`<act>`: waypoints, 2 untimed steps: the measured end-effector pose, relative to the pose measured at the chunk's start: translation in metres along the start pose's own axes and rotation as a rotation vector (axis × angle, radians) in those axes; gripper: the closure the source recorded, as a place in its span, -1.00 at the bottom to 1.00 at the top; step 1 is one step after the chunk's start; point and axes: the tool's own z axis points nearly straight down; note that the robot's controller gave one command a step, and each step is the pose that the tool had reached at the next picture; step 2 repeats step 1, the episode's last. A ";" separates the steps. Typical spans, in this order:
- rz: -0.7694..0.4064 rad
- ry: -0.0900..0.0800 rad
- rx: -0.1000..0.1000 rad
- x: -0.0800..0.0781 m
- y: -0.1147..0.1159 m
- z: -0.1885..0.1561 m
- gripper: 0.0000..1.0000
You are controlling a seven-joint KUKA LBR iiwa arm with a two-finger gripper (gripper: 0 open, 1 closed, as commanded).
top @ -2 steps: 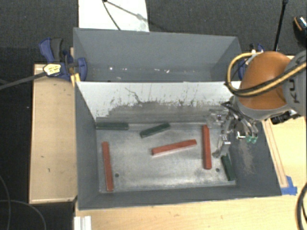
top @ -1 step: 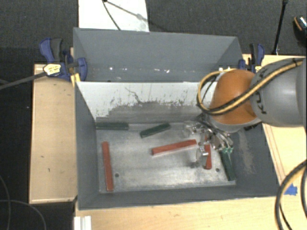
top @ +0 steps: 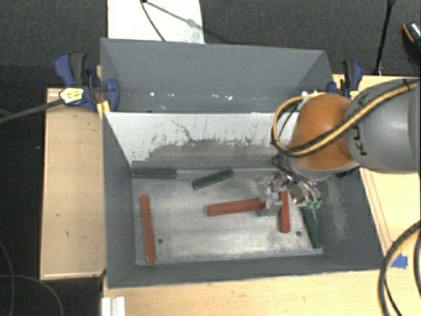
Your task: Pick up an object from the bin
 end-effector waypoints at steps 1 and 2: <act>-0.047 -0.009 0.003 -0.013 -0.002 -0.142 1.00; -0.047 -0.009 0.003 -0.013 -0.002 -0.142 1.00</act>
Offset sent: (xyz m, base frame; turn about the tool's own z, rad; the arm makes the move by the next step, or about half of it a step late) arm 0.0102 0.0000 0.1368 -0.0514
